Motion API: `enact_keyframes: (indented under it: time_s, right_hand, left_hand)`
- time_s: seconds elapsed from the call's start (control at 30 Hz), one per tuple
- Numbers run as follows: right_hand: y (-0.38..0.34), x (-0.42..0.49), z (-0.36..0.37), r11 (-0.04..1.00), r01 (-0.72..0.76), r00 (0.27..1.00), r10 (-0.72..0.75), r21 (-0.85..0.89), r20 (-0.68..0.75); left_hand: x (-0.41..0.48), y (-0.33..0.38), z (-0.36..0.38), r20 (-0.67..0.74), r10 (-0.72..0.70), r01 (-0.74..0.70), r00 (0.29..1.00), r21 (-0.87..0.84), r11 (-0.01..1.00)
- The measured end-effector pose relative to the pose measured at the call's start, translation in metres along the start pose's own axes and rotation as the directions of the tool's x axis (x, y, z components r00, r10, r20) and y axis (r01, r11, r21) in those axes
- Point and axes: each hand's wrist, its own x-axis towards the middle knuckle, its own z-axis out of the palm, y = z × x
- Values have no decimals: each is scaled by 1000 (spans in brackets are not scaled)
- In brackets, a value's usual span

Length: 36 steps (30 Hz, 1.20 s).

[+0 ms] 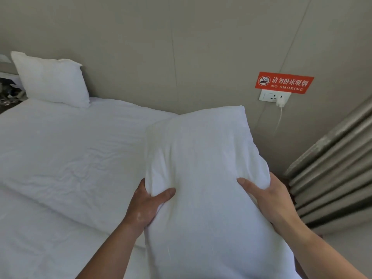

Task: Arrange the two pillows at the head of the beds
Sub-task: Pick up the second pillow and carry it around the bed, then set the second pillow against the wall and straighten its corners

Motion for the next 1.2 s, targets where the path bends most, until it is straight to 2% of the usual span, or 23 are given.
enact_keyframes:
  time_s: [0.27,0.57,0.7,0.9,1.1,1.2]
  right_hand:
    - [-61,149,15,997,77,967,-68,-27,244]
    - [-121,261,116,980,179,892,-127,-83,433]
    - [-155,310,177,953,265,872,-174,-144,457]
    - [-202,369,263,931,312,833,-173,-189,526]
    - [-221,434,337,916,338,751,-125,-215,649]
    - [-216,467,373,885,402,706,-138,-234,694]
  left_hand:
    - [71,59,22,-186,-82,70,979,-72,995]
    - [146,62,-9,-387,-127,36,913,-234,971]
    - [200,59,-37,-413,-139,0,900,-318,948]
    - [272,61,-82,-434,-176,-25,883,-418,908]
    - [328,39,-86,-463,-315,28,829,-528,849]
    - [349,24,-74,-466,-404,74,787,-579,812]
